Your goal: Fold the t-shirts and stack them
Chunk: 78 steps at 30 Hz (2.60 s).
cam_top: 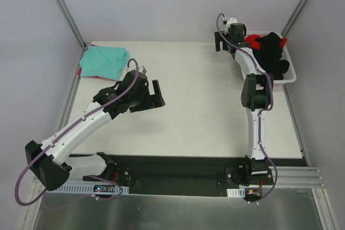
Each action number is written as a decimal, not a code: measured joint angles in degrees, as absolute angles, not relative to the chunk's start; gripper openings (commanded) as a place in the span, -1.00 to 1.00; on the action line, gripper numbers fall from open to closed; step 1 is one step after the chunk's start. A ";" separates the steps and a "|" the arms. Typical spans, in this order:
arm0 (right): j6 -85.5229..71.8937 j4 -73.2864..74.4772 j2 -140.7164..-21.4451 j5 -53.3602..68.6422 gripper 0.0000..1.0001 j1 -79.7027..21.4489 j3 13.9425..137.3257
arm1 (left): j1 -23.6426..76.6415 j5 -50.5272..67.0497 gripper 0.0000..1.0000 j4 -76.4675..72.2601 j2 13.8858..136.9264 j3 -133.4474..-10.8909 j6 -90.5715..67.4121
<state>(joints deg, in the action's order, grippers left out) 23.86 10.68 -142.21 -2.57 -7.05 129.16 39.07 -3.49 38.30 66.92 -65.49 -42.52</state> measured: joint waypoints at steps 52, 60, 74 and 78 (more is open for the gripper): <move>14.04 14.70 -123.39 -30.06 0.41 10.66 104.16 | 40.95 -3.20 0.97 36.18 59.79 -60.47 -42.92; 11.09 14.74 -123.44 -29.15 -0.98 13.76 103.83 | 40.95 -3.03 0.97 36.21 60.84 -60.47 -42.87; 8.19 23.20 -120.97 -20.29 -0.98 12.53 118.13 | 40.95 -2.11 0.96 36.23 61.04 -60.49 -42.89; 7.53 22.02 -113.38 -14.00 -0.98 11.38 119.79 | 41.30 -1.93 0.96 36.18 61.04 -60.49 -42.94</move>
<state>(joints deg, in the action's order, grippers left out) 7.53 22.02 -113.38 -14.00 11.38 119.79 41.30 -1.93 36.18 61.04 -60.49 -42.94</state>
